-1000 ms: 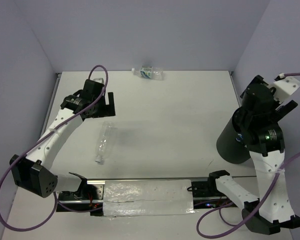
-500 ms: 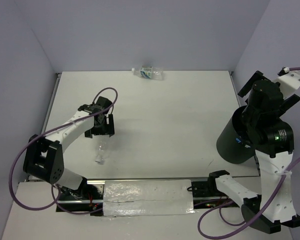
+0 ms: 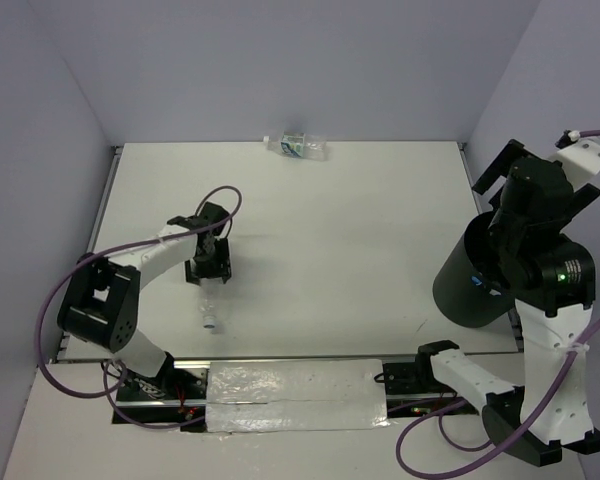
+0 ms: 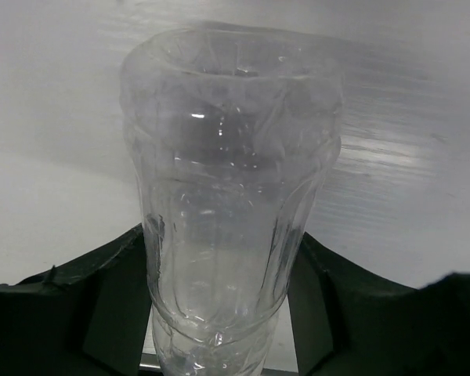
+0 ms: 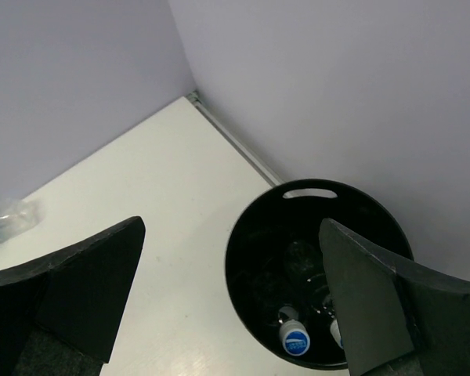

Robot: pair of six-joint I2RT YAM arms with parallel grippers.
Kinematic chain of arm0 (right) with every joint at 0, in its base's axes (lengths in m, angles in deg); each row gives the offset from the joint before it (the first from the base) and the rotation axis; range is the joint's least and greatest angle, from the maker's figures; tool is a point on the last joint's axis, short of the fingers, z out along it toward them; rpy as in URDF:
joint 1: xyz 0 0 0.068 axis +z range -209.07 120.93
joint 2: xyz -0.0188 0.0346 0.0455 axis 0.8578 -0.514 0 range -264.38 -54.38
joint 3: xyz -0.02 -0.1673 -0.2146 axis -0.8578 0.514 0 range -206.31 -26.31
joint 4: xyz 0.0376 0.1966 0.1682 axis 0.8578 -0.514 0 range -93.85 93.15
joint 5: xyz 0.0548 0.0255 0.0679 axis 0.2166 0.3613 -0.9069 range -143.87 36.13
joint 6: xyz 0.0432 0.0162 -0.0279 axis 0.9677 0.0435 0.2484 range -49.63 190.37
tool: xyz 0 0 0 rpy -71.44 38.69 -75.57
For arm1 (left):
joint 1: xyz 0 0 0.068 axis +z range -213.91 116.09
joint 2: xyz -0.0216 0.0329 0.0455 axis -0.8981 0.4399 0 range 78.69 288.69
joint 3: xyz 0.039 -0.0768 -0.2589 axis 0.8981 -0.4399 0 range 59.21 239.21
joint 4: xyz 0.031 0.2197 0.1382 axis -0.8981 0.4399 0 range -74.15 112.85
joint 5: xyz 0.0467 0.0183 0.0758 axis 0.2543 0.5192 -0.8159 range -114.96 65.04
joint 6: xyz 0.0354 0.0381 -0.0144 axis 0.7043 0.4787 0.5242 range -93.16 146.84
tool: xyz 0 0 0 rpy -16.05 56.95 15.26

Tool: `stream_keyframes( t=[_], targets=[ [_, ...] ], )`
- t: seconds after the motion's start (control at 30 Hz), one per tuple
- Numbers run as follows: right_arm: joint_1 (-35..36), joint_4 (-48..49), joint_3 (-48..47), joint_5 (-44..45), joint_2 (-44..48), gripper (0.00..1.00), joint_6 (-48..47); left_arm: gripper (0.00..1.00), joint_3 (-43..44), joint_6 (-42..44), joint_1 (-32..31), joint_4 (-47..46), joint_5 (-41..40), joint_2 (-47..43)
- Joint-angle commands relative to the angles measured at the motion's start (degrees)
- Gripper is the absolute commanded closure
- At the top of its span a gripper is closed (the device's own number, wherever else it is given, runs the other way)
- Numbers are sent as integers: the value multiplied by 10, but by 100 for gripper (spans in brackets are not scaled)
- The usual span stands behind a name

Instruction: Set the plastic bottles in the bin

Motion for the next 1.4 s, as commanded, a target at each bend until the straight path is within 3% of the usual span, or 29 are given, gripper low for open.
stream_keyframes(
  t=[0.0,0.17,0.37,0.63,0.8,1.07,1.37],
  targets=[
    [-3,-18,-57,-58,-18,0,5,42,44,32,-10,-21,76,-47],
    [-2,-55,-90,-285,-71,0,29,43,118,65,-26,-38,207,-104],
    [24,19,-12,-470,-86,0,96,43,177,55,-31,-82,353,-145],
    [107,132,70,-562,-106,0,180,44,187,13,-31,-168,492,-159],
    [165,160,73,-568,-149,0,207,45,179,-7,-31,-202,547,-163],
    [232,208,43,-584,-221,0,239,45,173,-9,-32,-213,569,-170],
    [257,236,-5,-590,-284,0,260,45,169,-4,-32,-204,566,-174]
  ],
)
